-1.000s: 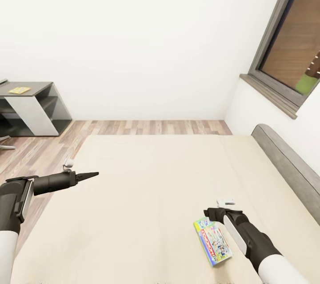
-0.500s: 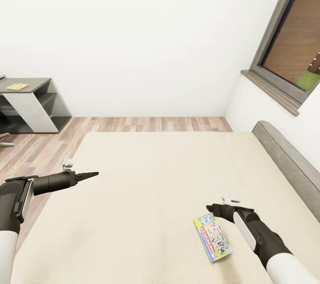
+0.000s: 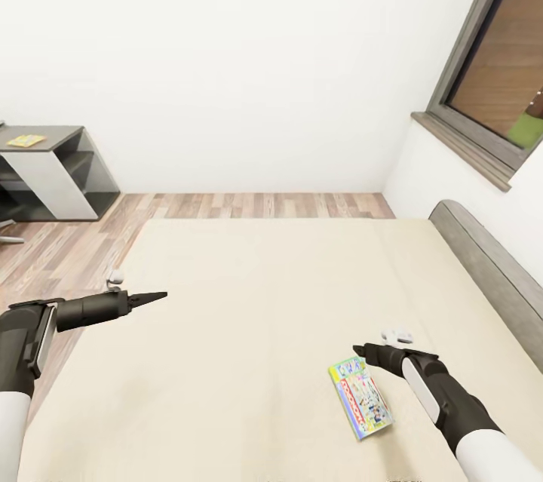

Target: Put all the toys in the child's room - the three board games (two on the bed and one on the table), the two jigsaw puzzles on the table, and the tennis ball on the table - inside the toy box on the table in the child's room.

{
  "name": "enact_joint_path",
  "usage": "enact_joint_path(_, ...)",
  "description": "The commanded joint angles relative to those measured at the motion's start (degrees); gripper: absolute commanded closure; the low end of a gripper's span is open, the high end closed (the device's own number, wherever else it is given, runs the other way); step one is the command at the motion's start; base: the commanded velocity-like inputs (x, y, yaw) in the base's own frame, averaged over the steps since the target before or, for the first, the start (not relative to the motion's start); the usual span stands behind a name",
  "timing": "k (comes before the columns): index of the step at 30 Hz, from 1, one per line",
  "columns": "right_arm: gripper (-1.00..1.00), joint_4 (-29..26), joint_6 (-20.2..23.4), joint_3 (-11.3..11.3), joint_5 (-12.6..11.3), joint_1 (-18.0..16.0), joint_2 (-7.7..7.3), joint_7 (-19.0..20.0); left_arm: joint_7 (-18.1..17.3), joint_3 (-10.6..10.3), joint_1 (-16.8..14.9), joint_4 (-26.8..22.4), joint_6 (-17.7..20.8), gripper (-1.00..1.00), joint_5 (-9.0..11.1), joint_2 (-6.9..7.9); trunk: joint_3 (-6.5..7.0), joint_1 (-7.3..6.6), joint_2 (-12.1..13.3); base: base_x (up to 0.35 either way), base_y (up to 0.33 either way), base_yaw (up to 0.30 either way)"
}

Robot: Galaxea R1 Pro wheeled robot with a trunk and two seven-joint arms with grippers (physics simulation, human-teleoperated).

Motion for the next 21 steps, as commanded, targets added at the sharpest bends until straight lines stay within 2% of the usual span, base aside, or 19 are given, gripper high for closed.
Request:
enact_joint_path(1, -1.0, 0.0, 0.2, 0.0, 0.0, 0.0, -0.06, 0.0, -0.5, 0.1, -0.1, -0.1, 0.6, -1.0, -0.6, -0.04, -0.2, 0.03, -0.1, 0.0, 0.0, 0.0)
enact_joint_path(21, -1.0, 0.0, 0.1, -0.8, 0.0, 0.0, -0.1, 0.1, -0.4, 0.0, -0.1, -0.1, 0.5, -1.0, -0.6, -0.05, -2.09, 0.03, -0.1, 0.0, 0.0, 0.0)
